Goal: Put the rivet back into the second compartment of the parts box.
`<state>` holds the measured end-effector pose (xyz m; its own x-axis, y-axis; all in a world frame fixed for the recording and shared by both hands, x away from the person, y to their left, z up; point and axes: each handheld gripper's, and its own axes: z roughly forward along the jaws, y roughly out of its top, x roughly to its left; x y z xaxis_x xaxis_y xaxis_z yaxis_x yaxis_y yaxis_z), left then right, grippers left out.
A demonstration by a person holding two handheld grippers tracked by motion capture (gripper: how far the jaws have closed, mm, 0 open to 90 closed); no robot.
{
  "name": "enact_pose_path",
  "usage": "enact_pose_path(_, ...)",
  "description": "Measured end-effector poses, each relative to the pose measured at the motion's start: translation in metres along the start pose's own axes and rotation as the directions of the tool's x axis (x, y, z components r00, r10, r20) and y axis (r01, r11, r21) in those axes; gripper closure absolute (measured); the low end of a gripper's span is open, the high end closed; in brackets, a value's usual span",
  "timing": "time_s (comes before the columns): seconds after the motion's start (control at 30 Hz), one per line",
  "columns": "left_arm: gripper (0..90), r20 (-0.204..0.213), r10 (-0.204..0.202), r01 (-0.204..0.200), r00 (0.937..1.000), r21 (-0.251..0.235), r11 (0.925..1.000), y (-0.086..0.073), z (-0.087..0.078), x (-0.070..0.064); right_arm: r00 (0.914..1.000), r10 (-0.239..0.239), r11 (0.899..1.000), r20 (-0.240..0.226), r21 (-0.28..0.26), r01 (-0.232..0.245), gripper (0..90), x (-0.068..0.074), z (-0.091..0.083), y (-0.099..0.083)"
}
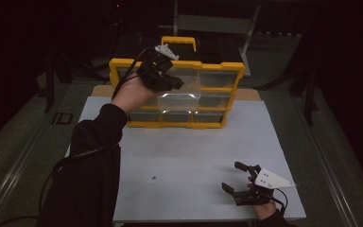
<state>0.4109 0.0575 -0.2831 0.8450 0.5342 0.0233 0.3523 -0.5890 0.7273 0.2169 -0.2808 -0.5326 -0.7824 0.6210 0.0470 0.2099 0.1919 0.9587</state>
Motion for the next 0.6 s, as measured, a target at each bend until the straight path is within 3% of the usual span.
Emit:
enact_pose_path(0.2,79.3,0.005,-0.011,0.011,0.9999,-0.015,0.9998,-0.001,-0.001,0.001,1.0000,0.001,1.000,0.001,-0.001,-0.001,10.5,0.000,0.000,0.000)
enact_pose_path(0.4,53.3,0.010,-0.042,0.043,0.9991,-0.065,0.9970,-0.002,-0.010,0.002,1.0000,0.001,1.000,0.001,0.000,-0.001,10.5,0.000,0.000,0.000)
enact_pose_path(0.6,33.3,0.015,-0.065,0.067,0.9977,-0.108,0.9919,-0.006,-0.025,0.005,1.0000,0.002,1.000,0.001,0.004,-0.002,10.5,0.000,0.000,0.000)
